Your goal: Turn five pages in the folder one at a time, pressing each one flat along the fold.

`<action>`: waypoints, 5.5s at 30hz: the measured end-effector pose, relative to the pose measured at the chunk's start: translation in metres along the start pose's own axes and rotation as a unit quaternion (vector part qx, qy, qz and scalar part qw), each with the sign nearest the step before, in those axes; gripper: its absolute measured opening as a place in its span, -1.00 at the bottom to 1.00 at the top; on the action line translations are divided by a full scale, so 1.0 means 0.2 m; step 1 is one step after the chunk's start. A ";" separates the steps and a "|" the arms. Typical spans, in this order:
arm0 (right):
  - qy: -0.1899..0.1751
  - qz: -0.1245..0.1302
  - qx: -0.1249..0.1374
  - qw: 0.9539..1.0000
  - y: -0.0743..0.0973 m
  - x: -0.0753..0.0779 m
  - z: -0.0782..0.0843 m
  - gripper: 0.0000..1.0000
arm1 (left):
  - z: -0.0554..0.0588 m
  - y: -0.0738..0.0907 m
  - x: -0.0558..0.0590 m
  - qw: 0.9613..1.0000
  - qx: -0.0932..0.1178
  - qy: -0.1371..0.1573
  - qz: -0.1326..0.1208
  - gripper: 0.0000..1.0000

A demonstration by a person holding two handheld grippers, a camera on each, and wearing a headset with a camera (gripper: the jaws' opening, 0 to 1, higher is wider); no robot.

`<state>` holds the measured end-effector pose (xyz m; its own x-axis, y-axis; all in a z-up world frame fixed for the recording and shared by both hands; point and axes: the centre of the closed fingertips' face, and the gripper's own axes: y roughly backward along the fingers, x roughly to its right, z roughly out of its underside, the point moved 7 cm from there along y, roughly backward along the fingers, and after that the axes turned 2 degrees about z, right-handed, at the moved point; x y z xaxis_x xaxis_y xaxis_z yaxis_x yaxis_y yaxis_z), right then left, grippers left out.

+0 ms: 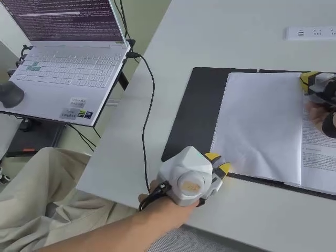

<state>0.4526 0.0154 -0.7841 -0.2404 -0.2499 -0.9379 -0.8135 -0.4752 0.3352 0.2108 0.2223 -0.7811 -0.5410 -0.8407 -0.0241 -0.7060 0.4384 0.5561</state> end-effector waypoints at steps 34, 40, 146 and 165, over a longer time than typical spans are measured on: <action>0.047 -0.002 -0.182 0.982 0.29 0.09 0.19 -1.00 | 0.00 0.00 0.00 1.000 0.002 -0.009 0.001 -0.77; 0.050 -0.001 -0.216 0.975 0.40 0.14 0.23 -1.00 | 0.00 0.00 0.00 1.000 0.001 -0.009 0.001 -0.77; 0.478 0.094 0.075 0.870 1.95 -0.12 0.08 0.13 | -0.47 0.75 0.04 0.993 0.068 0.088 -0.040 0.45; 0.473 0.108 0.064 0.872 1.97 -0.05 0.07 0.25 | -0.46 0.75 0.08 0.995 0.054 0.070 -0.036 0.61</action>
<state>0.1266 -0.1582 -0.6431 0.0998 -0.9345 -0.3417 -0.8700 -0.2486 0.4257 0.1387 0.2460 -0.6211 -0.4236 -0.9039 0.0586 -0.7904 0.4004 0.4636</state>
